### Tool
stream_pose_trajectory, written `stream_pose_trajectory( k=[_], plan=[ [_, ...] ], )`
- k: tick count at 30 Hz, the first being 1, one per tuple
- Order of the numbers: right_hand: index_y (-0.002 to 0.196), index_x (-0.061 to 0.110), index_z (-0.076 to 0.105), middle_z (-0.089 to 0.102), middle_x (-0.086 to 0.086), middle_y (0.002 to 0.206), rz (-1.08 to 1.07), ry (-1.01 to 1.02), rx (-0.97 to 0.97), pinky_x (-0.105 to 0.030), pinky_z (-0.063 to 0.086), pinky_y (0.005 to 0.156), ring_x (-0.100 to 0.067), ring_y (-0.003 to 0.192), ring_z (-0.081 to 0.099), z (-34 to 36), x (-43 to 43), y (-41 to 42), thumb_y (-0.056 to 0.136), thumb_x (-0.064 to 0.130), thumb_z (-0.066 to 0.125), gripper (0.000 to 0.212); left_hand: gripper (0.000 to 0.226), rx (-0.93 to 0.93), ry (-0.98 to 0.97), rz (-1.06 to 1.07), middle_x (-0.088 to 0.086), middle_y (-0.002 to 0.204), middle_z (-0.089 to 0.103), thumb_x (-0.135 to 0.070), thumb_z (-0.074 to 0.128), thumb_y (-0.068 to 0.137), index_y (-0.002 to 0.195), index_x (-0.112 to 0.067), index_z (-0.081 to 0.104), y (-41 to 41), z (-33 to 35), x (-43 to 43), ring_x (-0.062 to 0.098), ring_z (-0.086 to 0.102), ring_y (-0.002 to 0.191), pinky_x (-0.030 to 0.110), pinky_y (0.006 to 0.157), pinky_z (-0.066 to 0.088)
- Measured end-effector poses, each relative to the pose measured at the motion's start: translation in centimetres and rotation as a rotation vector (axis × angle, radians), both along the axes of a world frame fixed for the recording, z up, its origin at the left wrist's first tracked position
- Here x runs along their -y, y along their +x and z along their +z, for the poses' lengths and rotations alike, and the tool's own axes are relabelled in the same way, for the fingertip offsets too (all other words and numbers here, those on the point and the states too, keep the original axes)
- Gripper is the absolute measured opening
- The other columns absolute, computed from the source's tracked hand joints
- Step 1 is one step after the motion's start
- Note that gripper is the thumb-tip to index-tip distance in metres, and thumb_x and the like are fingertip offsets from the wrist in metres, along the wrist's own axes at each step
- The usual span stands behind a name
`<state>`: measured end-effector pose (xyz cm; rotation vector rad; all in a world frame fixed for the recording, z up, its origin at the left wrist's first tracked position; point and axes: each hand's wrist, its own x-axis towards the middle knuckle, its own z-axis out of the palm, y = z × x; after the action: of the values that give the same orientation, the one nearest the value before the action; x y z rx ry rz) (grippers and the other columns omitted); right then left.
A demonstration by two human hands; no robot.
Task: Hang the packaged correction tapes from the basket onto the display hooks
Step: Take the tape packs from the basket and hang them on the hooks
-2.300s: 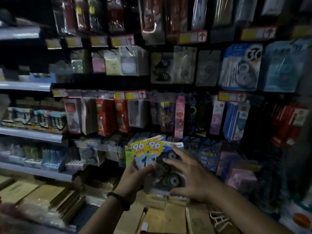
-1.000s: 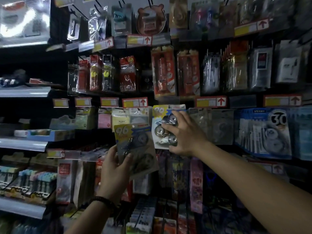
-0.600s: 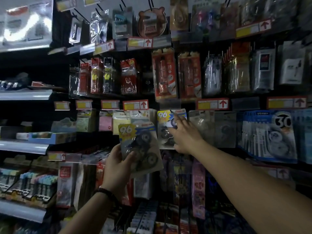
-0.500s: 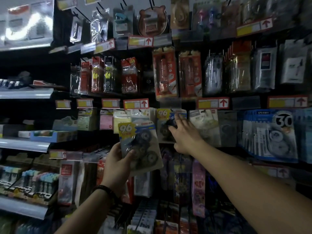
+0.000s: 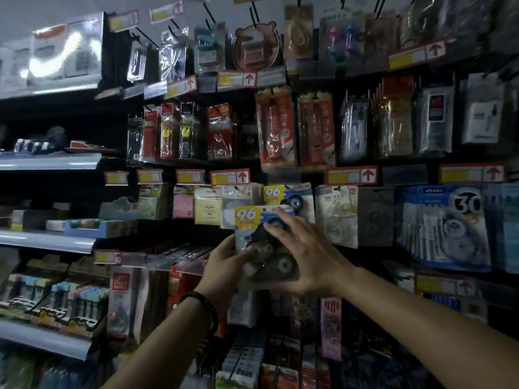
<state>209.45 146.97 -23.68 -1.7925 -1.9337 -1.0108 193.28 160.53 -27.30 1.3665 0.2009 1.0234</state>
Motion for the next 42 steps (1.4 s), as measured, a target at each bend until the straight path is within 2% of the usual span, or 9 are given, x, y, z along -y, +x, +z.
stream_pose_trajectory(
  k=[7, 12, 17, 21, 28, 33, 35, 38, 42],
  plan=[
    [0.159, 0.027, 0.039, 0.03, -0.004, 0.163, -0.044, 0.019, 0.036, -0.049, 0.033, 0.122, -0.026, 0.152, 0.025, 1.5, 0.7, 1.3, 0.069, 0.076, 0.073, 0.107, 0.031, -0.096, 0.042, -0.016, 0.006, 0.121, 0.079, -0.007, 0.065, 0.102, 0.126, -0.026, 0.073, 0.9, 0.7, -0.1, 0.03, 0.076, 0.112, 0.06, 0.092, 0.061],
    [0.147, 0.014, 0.057, 0.049, -0.021, 0.149, -0.164, 0.13, 0.217, -0.054, 0.049, 0.107, -0.04, 0.135, 0.046, 2.4, -0.3, 3.2, 0.063, 0.072, 0.073, 0.104, 0.032, -0.182, 0.068, 0.136, 0.005, 0.121, 0.076, -0.01, 0.069, 0.099, 0.127, -0.024, 0.063, 0.9, 0.7, -0.4, 0.021, 0.075, 0.104, 0.029, 0.067, 0.058],
    [0.14, 0.013, 0.062, 0.049, -0.022, 0.15, -0.27, 0.148, 0.163, -0.056, 0.052, 0.103, -0.042, 0.137, 0.045, 3.6, -1.4, 3.7, 0.06, 0.067, 0.077, 0.098, 0.041, -0.339, 0.447, 0.406, -0.012, 0.114, 0.076, -0.044, 0.078, 0.083, 0.122, -0.033, 0.071, 0.2, 0.3, -1.1, 0.007, 0.073, 0.105, 0.042, 0.094, 0.062],
    [0.137, 0.012, 0.063, 0.048, -0.023, 0.15, -0.301, 0.136, 0.151, -0.058, 0.051, 0.104, -0.044, 0.137, 0.045, 4.3, -2.3, 3.4, 0.061, 0.065, 0.079, 0.093, 0.014, -0.426, 0.647, 0.501, -0.018, 0.106, 0.074, -0.029, 0.074, 0.093, 0.106, -0.034, 0.074, -0.4, 0.5, -1.0, -0.003, 0.066, 0.103, 0.016, 0.082, 0.052],
    [0.124, 0.011, 0.071, 0.059, -0.023, 0.134, -0.314, 0.151, 0.239, -0.052, 0.054, 0.099, -0.042, 0.125, 0.052, 5.1, -3.0, 3.1, 0.053, 0.07, 0.074, 0.092, 0.012, -0.412, 0.55, 0.402, -0.012, 0.11, 0.072, -0.025, 0.076, 0.095, 0.103, -0.033, 0.073, -0.1, 0.0, -1.3, 0.0, 0.064, 0.107, 0.019, 0.081, 0.05],
    [0.133, 0.015, 0.063, 0.052, -0.02, 0.142, -0.46, 0.02, 0.237, -0.052, 0.048, 0.104, -0.04, 0.131, 0.045, 5.7, -3.6, 2.9, 0.062, 0.076, 0.065, 0.094, 0.013, -0.388, 0.546, 0.42, -0.009, 0.098, 0.075, -0.02, 0.079, 0.09, 0.09, -0.032, 0.073, 0.5, -0.3, -1.0, 0.002, 0.071, 0.089, 0.017, 0.07, 0.048],
    [0.138, 0.016, 0.056, 0.043, -0.02, 0.15, -0.522, -0.001, 0.248, -0.051, 0.042, 0.109, -0.04, 0.136, 0.039, 5.5, -4.0, 2.7, 0.07, 0.072, 0.066, 0.089, 0.011, -0.396, 0.558, 0.421, -0.011, 0.096, 0.075, -0.022, 0.079, 0.089, 0.09, -0.032, 0.074, 0.4, -0.5, -0.8, 0.002, 0.07, 0.085, 0.02, 0.07, 0.052],
    [0.135, 0.017, 0.056, 0.039, -0.021, 0.154, -0.562, 0.013, 0.238, -0.051, 0.04, 0.11, -0.039, 0.137, 0.037, 5.1, -4.5, 2.7, 0.077, 0.06, 0.068, 0.073, 0.008, -0.407, 0.586, 0.389, -0.012, 0.101, 0.074, -0.025, 0.076, 0.093, 0.092, -0.033, 0.073, 0.1, -0.8, -0.6, 0.005, 0.068, 0.099, 0.029, 0.085, 0.057],
    [0.126, 0.013, 0.061, 0.038, -0.022, 0.153, -0.57, -0.019, 0.171, -0.05, 0.036, 0.113, -0.039, 0.14, 0.034, 4.8, -4.6, 2.2, 0.085, 0.041, 0.062, 0.049, 0.008, -0.429, 0.618, 0.37, -0.014, 0.109, 0.071, -0.026, 0.072, 0.098, 0.097, -0.034, 0.071, -0.5, -0.7, 0.2, 0.0, 0.065, 0.105, 0.024, 0.085, 0.054]
  ],
)
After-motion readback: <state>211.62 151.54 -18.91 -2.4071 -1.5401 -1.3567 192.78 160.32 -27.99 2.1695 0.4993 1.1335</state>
